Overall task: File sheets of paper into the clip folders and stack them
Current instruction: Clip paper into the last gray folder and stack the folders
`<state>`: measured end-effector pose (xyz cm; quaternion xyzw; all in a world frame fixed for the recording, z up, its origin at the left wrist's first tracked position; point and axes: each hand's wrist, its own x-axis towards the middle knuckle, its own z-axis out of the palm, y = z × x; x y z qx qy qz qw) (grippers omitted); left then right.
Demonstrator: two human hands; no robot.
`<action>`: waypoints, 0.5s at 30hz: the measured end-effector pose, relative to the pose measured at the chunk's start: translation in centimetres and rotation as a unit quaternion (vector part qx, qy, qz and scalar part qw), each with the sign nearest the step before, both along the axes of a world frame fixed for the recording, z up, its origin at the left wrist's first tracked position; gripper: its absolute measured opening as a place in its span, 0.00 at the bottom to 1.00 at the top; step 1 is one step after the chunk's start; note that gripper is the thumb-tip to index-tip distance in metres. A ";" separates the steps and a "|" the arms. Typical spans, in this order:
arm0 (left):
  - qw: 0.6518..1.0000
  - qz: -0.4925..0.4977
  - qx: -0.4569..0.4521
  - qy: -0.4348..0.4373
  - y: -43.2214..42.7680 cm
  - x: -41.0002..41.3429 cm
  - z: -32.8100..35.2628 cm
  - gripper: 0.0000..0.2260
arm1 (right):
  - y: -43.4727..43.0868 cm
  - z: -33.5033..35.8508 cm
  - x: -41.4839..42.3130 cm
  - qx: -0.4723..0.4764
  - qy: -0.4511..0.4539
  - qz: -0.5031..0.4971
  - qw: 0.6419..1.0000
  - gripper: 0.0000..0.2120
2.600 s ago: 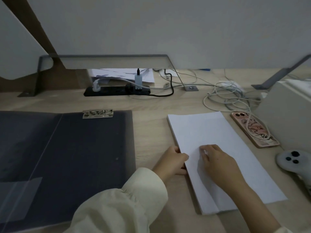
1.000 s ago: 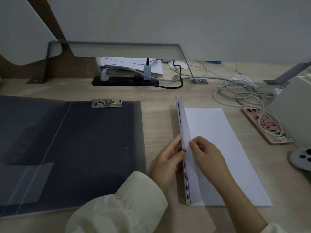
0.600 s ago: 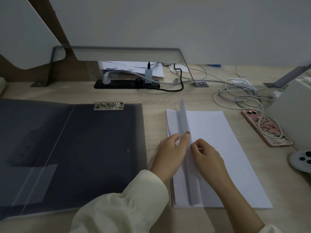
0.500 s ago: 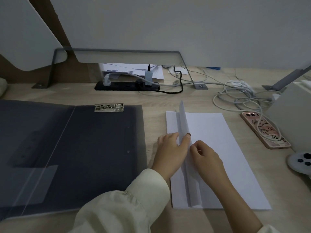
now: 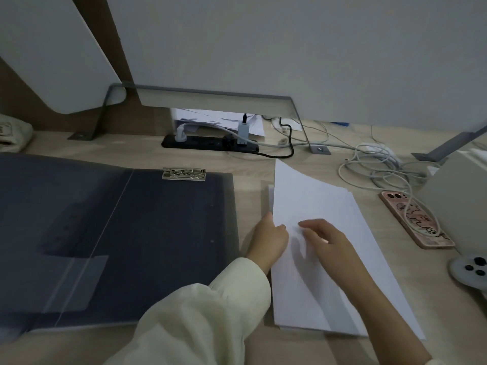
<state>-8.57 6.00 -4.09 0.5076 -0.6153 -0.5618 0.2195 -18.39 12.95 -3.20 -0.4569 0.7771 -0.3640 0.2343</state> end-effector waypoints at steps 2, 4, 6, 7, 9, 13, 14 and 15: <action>0.998 0.026 -0.020 0.047 -0.2 1.7 1.4 0.09 | -0.7 0.6 -1.0 -0.042 0.023 -0.053 0.997 0.17; 0.994 0.042 -0.039 0.090 -0.7 4.1 3.1 0.08 | -1.7 1.3 -1.6 -0.066 0.037 -0.101 0.992 0.25; 0.992 0.058 -0.058 0.101 -1.3 7.0 4.6 0.08 | -2.8 2.2 -1.2 -0.064 -0.022 -0.120 0.990 0.31; 0.991 0.071 -0.063 0.097 -1.7 8.6 5.1 0.09 | -3.5 2.5 -0.8 -0.063 -0.064 -0.116 0.989 0.32; 0.989 0.099 -0.064 0.086 -2.3 11.7 5.7 0.10 | -4.7 3.3 0.8 -0.049 -0.124 -0.084 0.987 0.31; 0.983 0.163 -0.073 0.041 -3.9 17.5 5.4 0.09 | -7.7 3.4 5.3 -0.012 -0.134 0.009 0.991 0.22; 0.980 0.181 -0.077 0.029 -4.3 18.7 5.1 0.10 | -8.5 2.9 6.4 0.006 -0.119 0.036 0.992 0.21; 0.977 0.196 -0.082 0.018 -4.6 19.9 4.8 0.12 | -9.0 2.5 7.5 0.030 -0.102 0.066 0.992 0.21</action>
